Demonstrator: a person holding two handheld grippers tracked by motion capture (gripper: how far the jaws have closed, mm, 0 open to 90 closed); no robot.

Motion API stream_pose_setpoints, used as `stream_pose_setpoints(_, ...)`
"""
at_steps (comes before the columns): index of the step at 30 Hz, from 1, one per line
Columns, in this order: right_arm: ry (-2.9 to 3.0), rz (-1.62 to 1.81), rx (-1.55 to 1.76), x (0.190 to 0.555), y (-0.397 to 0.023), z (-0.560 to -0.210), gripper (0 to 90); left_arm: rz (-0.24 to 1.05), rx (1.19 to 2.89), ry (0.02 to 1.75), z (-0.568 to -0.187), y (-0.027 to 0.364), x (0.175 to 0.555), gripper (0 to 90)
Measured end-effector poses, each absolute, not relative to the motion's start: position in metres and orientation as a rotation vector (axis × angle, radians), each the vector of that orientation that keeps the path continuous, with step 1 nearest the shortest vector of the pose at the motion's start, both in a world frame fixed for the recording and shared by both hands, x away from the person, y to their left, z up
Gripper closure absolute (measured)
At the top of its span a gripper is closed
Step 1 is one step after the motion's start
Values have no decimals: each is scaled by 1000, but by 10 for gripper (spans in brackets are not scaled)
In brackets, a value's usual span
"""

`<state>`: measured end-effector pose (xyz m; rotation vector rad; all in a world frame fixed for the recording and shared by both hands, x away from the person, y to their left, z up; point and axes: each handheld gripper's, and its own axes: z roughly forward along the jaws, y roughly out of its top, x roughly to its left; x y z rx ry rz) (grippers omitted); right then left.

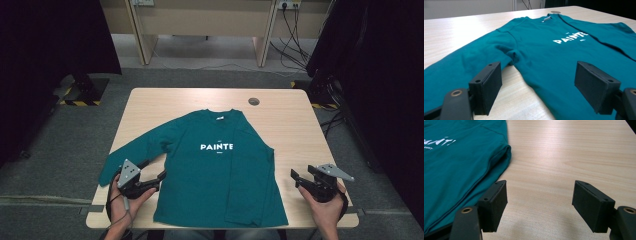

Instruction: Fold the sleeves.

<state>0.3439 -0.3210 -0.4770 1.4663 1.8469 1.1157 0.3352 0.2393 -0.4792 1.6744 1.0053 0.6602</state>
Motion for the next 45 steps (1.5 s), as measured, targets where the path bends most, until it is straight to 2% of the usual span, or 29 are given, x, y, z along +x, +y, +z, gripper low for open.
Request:
stream_pose_setpoints(4,1849,1119,1466,344,-321,-477,283,686,1678,1024,-466,246,354,221)
stream_pose_setpoints(9,1864,1119,1465,345,-321,-477,277,675,1738,1098,-456,259,401,282)
stream_pose_setpoints(14,1868,1124,1471,345,-322,-477,277,657,1810,1190,-458,268,444,344)
stream_pose_setpoints(19,1873,1127,1466,346,-322,-477,277,632,1911,1265,-469,272,477,361)
stream_pose_setpoints(28,1884,1131,1470,347,-321,-477,278,575,1934,1335,-481,281,493,420)
stream_pose_setpoints(33,1884,1133,1469,347,-321,-477,279,595,1935,1322,-482,282,492,476)
stream_pose_setpoints(35,1883,1136,1468,347,-321,-477,279,603,1925,1320,-482,281,491,530)
stream_pose_setpoints(39,1880,1138,1465,347,-321,-477,279,612,1923,1298,-483,275,488,706)
stream_pose_setpoints(43,1878,1137,1462,347,-322,-477,277,551,1900,1306,-482,275,490,811)
stream_pose_setpoints(45,1873,1142,1465,346,-322,-477,277,526,1906,1303,-481,275,491,830)
